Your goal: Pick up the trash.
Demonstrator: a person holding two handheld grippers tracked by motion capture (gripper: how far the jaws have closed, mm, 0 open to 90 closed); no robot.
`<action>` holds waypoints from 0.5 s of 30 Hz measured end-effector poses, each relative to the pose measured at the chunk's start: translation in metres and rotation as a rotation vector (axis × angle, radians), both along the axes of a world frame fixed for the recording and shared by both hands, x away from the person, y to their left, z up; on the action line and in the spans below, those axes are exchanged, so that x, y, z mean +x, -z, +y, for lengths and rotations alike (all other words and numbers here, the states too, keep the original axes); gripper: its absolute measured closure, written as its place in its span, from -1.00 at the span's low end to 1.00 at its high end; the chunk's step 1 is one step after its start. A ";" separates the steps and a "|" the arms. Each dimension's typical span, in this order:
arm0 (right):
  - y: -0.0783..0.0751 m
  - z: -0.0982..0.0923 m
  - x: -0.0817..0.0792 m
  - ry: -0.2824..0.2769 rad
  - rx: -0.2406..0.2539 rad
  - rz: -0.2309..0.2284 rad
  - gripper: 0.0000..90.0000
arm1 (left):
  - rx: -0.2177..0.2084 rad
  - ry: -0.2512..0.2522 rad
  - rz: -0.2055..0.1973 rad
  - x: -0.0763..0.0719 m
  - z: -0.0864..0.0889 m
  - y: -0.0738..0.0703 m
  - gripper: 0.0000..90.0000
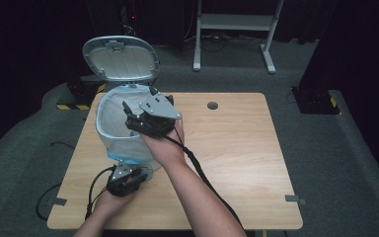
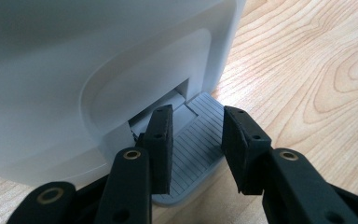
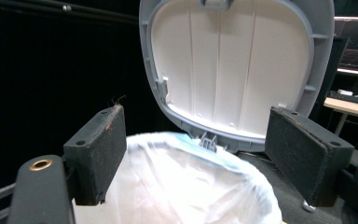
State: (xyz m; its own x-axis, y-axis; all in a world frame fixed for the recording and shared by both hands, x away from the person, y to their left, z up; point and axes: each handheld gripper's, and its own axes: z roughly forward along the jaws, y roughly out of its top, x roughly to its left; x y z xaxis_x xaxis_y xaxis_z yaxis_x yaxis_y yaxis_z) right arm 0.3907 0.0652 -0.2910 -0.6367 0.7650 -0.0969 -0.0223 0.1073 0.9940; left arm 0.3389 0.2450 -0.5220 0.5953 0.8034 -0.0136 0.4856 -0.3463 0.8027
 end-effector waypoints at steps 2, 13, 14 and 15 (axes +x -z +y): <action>0.006 -0.001 -0.002 0.004 -0.012 0.003 -0.55 | 0.003 -0.002 -0.003 0.000 -0.001 0.000 0.41; 0.025 -0.019 -0.014 0.014 -0.012 0.016 -0.54 | 0.005 -0.001 -0.005 0.000 -0.001 0.000 0.40; 0.027 -0.020 -0.015 0.016 -0.014 0.013 -0.54 | 0.002 -0.001 -0.002 0.000 0.000 0.000 0.40; 0.029 -0.021 -0.017 0.018 -0.016 0.011 -0.54 | 0.002 -0.001 -0.002 0.000 0.000 0.000 0.40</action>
State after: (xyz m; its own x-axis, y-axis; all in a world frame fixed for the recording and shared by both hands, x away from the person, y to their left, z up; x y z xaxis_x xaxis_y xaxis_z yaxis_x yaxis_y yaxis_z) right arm 0.3741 0.0439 -0.3204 -0.6240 0.7746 -0.1028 -0.0097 0.1239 0.9922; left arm 0.3387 0.2446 -0.5221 0.5946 0.8039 -0.0108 0.4843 -0.3474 0.8029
